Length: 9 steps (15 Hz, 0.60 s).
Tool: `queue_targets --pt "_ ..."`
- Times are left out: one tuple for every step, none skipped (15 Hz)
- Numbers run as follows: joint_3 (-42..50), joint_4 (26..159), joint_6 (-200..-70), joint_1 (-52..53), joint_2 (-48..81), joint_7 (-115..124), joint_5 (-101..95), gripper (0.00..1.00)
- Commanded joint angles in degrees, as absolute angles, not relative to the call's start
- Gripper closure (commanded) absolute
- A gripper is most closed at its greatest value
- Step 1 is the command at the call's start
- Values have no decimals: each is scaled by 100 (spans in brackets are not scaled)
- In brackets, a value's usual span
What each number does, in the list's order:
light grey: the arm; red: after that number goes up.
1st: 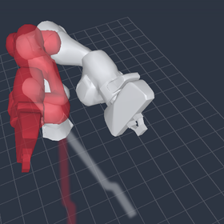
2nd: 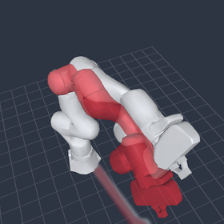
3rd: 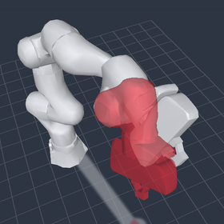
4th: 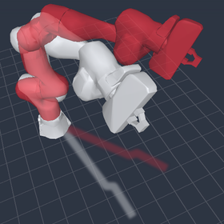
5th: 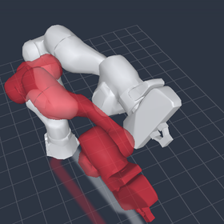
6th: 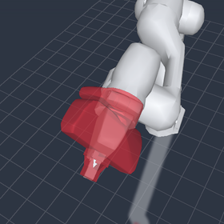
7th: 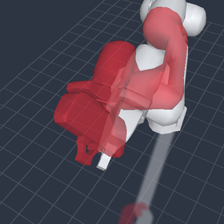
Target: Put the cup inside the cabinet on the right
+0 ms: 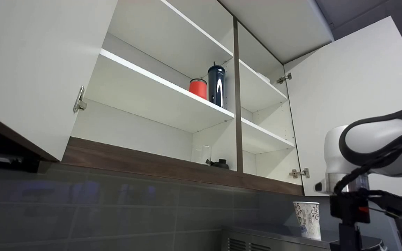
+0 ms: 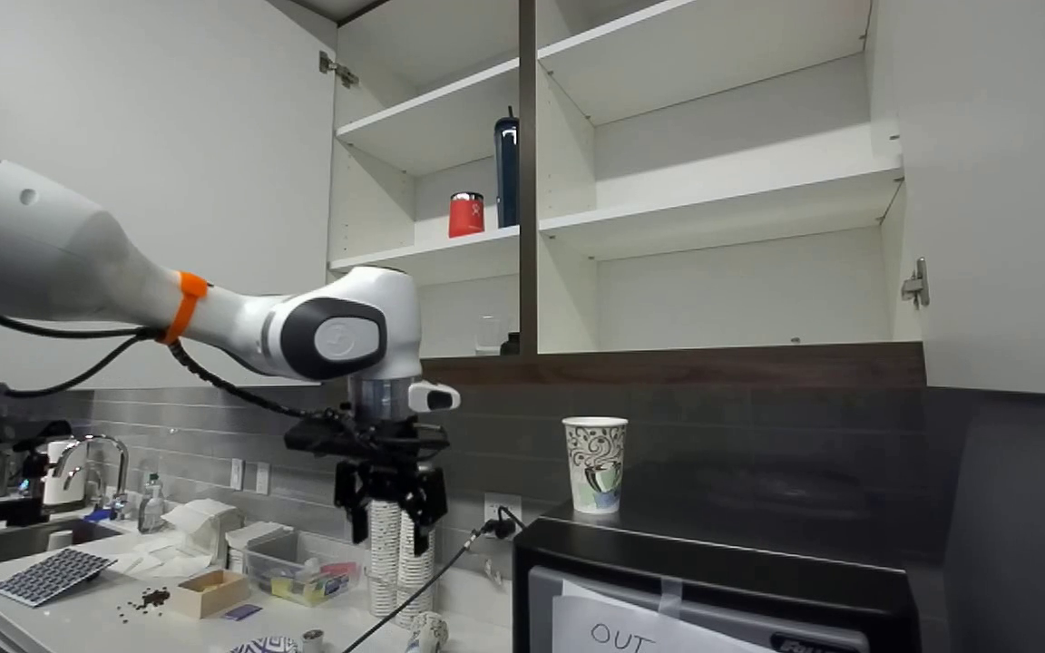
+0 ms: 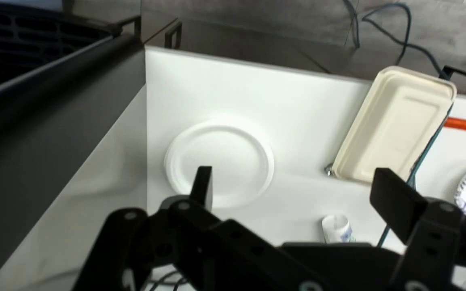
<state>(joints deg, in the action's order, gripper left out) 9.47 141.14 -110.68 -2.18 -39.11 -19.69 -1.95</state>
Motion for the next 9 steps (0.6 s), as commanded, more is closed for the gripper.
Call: queue_targets --pt "833 13938 -11679 -179 -4321 -1811 -207 0" --pt "828 13899 -11976 -210 -4353 -1784 -260 0" --pt "813 13855 -12237 -213 -4414 -1735 -261 0" --pt "825 13804 -12563 -249 -4405 -1683 -284 0" --pt "825 13745 -12729 -279 -4372 -1622 -310 0" --pt "874 13761 -12449 -176 -4354 -1760 -269 0" --pt "875 13727 -12590 -191 -4363 -1733 -276 0" --pt "876 13704 -12633 -198 -4364 -1718 -277 0" --pt "875 13698 -12645 -203 -4362 -1704 -277 0"
